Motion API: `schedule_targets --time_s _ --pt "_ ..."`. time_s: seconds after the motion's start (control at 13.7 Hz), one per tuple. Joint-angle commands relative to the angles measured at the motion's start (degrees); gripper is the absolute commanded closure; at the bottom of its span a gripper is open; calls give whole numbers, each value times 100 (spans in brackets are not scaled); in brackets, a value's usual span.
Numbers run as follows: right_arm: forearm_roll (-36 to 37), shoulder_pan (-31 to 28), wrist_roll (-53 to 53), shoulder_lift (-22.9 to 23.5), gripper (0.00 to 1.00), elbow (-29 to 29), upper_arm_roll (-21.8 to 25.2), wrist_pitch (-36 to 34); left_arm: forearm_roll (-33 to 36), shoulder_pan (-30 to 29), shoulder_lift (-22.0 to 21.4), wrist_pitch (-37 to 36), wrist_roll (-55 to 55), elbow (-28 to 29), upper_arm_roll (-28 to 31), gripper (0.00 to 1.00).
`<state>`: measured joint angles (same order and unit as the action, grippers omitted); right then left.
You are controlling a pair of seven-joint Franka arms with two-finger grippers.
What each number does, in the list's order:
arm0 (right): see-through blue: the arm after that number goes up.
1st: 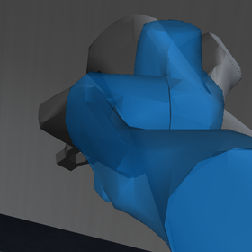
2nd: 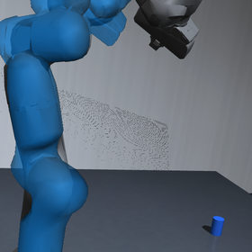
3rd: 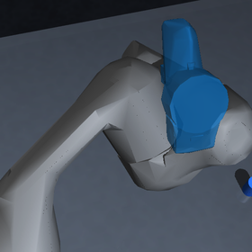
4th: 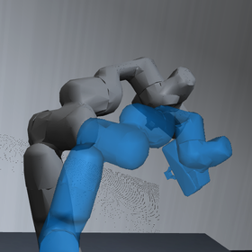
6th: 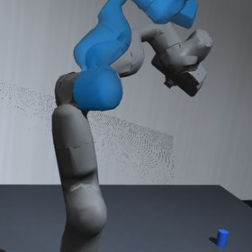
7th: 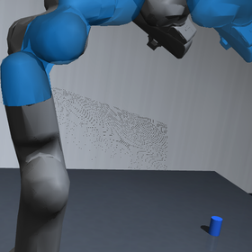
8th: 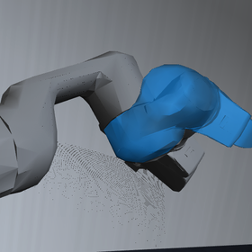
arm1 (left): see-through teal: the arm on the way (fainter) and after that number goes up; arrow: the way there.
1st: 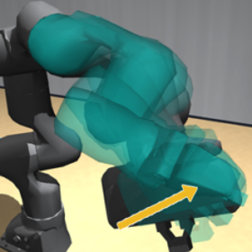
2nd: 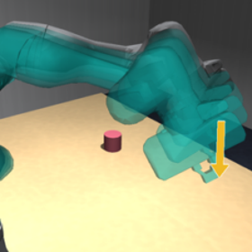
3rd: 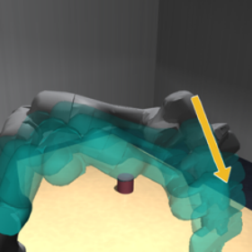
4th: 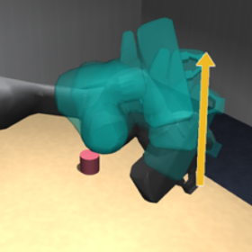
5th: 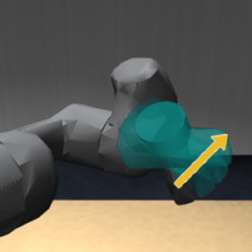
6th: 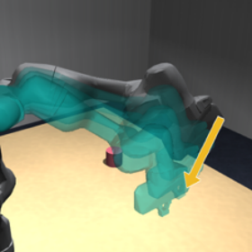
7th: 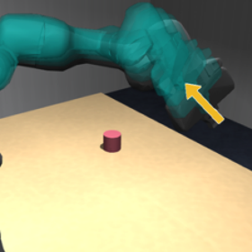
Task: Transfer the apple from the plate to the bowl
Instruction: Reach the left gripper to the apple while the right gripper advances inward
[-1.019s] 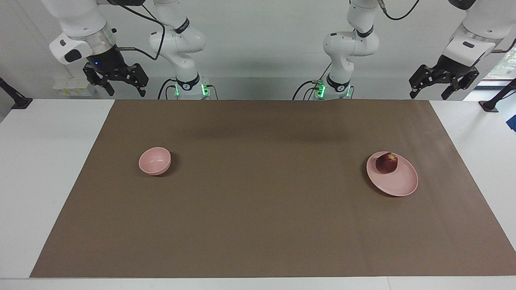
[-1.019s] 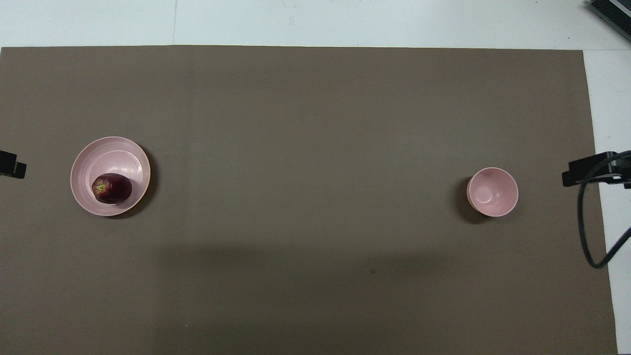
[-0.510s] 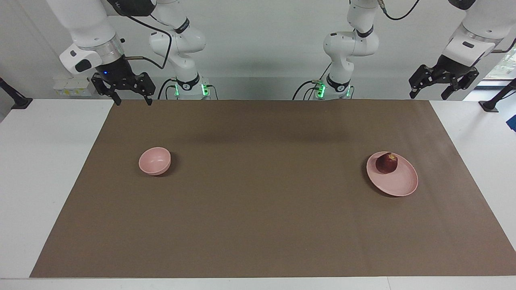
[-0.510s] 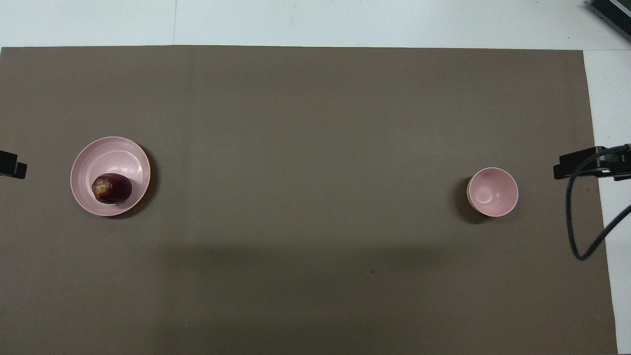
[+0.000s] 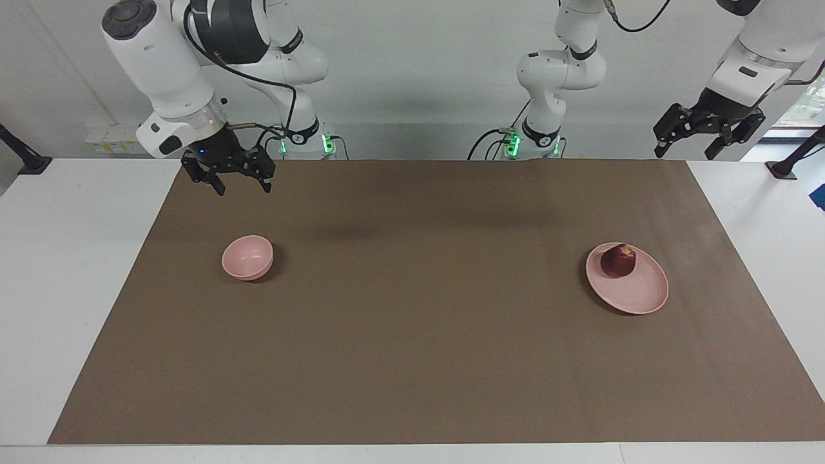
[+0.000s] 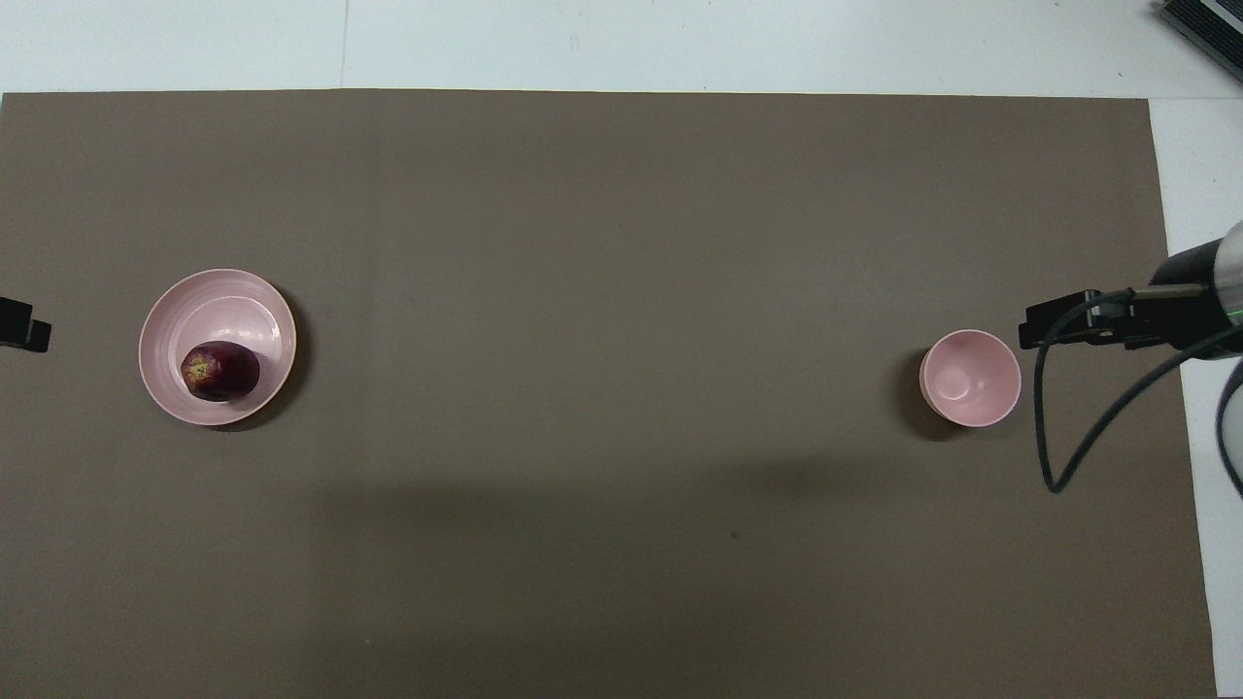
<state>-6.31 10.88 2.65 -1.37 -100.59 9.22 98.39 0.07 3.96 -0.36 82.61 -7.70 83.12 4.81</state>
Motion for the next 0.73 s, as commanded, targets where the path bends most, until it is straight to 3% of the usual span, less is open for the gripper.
schedule_targets --time_s 0.0,0.66 --pt "-264 133 261 -31 0 -434 -26 487 28 -45 -228 509 -187 441 -41 0" --pt "-1546 695 1193 690 0 -707 -34 1357 19 -71 -158 2873 -283 2646 -33 0"
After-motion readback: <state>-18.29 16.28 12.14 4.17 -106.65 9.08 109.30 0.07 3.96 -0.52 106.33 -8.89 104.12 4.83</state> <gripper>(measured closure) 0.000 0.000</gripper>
